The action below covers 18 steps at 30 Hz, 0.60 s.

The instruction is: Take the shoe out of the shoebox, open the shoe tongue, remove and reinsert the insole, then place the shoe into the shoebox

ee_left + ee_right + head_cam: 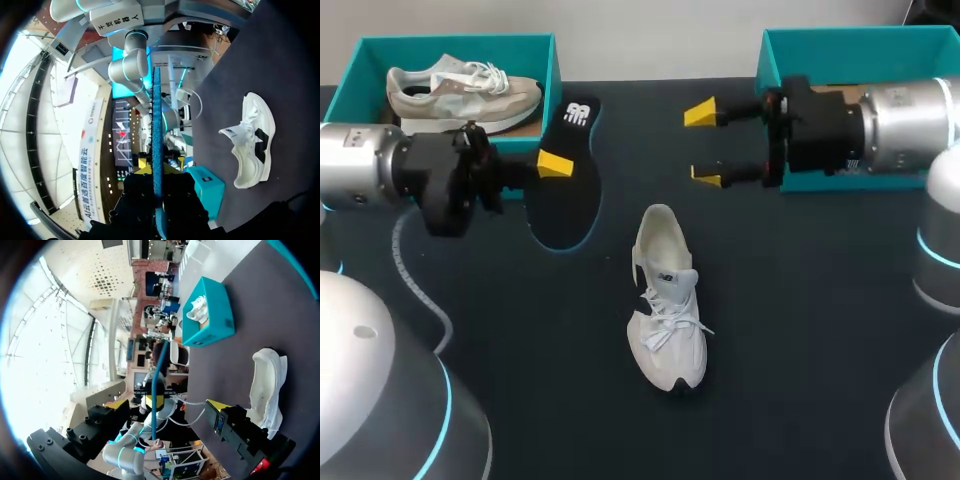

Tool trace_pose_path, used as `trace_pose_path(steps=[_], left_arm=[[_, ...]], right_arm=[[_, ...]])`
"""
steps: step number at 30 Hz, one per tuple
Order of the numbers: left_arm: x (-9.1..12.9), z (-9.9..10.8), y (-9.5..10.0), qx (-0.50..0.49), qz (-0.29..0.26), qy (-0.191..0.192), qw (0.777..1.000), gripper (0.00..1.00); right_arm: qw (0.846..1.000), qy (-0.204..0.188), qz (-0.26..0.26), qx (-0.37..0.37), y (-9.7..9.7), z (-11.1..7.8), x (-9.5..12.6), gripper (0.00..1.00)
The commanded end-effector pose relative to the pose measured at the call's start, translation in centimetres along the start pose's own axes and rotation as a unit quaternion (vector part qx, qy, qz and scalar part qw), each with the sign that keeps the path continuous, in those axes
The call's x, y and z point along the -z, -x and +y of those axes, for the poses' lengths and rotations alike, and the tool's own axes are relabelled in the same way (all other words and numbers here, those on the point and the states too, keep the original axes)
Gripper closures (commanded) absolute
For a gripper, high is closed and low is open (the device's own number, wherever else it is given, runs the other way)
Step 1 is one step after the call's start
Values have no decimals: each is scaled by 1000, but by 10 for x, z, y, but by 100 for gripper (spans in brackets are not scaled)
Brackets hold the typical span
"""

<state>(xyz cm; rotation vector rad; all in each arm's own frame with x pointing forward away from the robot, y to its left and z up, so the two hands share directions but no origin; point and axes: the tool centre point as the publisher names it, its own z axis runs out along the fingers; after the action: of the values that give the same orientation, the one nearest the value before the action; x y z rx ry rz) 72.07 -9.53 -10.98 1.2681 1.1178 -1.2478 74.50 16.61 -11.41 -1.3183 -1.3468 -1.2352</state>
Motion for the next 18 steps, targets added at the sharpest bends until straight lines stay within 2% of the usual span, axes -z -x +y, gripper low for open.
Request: trace_pose_path(steps=[1, 12, 13, 14, 16, 17, 18], left_arm=[[0, 0, -1, -7, 3, 4, 1000, 100], [0, 1, -1, -12, 3, 7, 1000, 100], [-3, -2, 2, 70, 41, 14, 997, 100], [-3, -8, 6, 117, 49, -1, 992, 100], [-4, -17, 11, 256, 85, -8, 963, 100], [-4, -20, 13, 283, 90, -10, 955, 100], [-4, -22, 14, 348, 115, -11, 930, 100]], right_arm=[[1000, -20, -6, -2, -1, -2, 20, 0], [1000, -28, -2, 2, -1, -2, 20, 0], [1000, -28, -2, 2, -1, -2, 20, 0], [1000, -28, -2, 2, -1, -2, 20, 0], [1000, -28, -2, 2, -1, -2, 20, 0], [1000, -28, -2, 2, -1, -2, 20, 0], [1000, -28, -2, 2, -1, -2, 20, 0]])
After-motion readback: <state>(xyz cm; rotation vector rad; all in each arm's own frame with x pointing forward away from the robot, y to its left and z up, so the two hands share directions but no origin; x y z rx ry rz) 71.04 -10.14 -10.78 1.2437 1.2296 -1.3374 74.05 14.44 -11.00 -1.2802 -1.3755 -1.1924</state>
